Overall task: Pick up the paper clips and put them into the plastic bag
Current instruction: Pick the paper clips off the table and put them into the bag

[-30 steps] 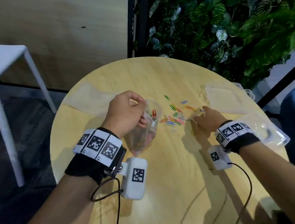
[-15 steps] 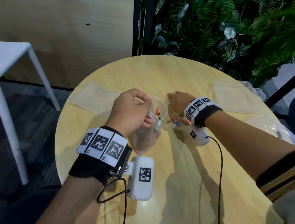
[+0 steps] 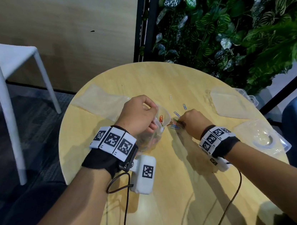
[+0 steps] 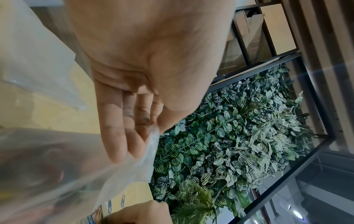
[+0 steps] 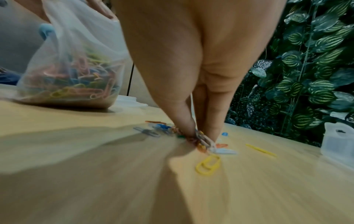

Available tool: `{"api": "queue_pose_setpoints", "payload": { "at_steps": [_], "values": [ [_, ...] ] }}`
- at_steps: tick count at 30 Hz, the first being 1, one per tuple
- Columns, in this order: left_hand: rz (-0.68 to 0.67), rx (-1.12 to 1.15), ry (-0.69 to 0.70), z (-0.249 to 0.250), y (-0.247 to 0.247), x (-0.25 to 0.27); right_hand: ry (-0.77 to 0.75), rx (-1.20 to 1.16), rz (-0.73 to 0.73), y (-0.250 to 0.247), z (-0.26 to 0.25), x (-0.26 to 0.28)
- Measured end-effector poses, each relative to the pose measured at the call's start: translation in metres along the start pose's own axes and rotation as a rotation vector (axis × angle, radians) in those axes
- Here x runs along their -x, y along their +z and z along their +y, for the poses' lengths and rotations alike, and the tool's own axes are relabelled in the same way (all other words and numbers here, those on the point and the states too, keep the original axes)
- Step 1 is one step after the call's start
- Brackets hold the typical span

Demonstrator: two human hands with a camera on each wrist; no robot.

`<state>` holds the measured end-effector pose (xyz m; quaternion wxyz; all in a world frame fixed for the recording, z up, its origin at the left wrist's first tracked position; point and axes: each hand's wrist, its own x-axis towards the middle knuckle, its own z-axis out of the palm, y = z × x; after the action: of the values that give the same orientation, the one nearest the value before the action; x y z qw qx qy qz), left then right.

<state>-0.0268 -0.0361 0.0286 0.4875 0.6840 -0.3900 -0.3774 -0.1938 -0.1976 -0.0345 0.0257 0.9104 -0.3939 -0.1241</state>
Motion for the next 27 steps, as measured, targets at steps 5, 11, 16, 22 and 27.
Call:
{"api": "queue_pose_setpoints", "payload": {
  "at_steps": [5,11,16,22,27],
  "values": [
    [-0.032,-0.02,-0.016,0.003,0.005,0.003,0.11,-0.22,0.041,-0.007,0.01,0.009],
    [-0.054,-0.024,-0.056,0.006,0.01,0.008,0.486,-1.394,0.017,-0.022,0.035,0.027],
    [-0.047,-0.022,-0.07,0.008,0.014,0.01,0.315,-1.925,-0.176,-0.07,0.011,0.042],
    [-0.036,0.046,-0.097,0.007,0.015,0.011,0.277,-1.632,-0.319,-0.089,-0.035,0.047],
    [0.018,0.087,-0.079,0.007,0.012,0.009,0.199,-1.423,-0.193,-0.091,-0.045,0.043]
  ]
}}
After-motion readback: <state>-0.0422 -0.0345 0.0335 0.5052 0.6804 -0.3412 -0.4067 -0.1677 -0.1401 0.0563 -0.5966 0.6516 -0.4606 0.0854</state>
